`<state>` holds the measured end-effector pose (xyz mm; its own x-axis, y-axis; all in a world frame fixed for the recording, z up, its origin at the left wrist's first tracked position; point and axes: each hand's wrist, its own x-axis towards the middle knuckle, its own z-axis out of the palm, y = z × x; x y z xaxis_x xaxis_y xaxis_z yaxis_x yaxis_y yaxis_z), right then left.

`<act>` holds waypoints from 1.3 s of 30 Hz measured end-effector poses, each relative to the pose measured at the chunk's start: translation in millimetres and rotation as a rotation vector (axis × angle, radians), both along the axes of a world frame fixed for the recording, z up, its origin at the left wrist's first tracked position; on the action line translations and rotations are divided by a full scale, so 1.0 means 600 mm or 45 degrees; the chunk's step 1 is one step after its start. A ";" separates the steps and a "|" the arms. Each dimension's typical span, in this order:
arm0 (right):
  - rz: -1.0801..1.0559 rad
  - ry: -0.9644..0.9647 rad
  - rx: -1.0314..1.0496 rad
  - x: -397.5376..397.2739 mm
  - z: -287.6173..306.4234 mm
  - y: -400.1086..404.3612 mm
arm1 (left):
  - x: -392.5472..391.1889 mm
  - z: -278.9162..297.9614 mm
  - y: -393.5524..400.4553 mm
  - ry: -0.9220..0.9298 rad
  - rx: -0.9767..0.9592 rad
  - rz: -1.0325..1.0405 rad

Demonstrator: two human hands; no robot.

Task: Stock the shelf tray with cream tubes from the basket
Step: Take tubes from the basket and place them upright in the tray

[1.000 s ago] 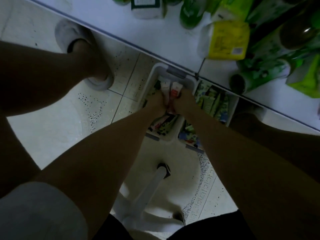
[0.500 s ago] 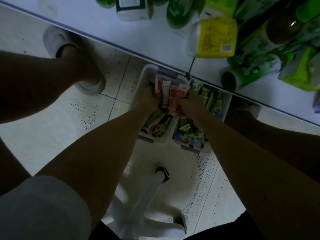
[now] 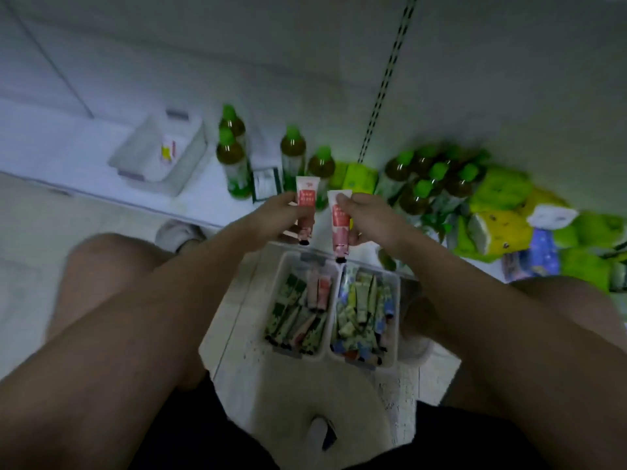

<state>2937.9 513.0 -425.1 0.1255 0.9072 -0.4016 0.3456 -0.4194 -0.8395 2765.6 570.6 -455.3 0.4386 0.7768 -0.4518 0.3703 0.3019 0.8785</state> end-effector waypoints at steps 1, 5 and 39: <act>0.022 -0.022 0.079 0.000 0.040 0.000 | -0.005 0.041 0.005 -0.033 0.049 -0.036; 0.094 -0.079 0.414 0.000 0.187 -0.014 | -0.031 0.200 0.015 -0.040 0.201 -0.226; -0.100 -0.895 1.094 0.124 0.632 0.255 | 0.080 0.710 0.243 0.133 1.410 -0.102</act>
<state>3012.0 666.0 -46.0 0.1478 0.8287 0.5398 0.8566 0.1656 -0.4888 2813.8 716.6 -29.1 0.5061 0.7447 0.4352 0.4415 -0.6571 0.6110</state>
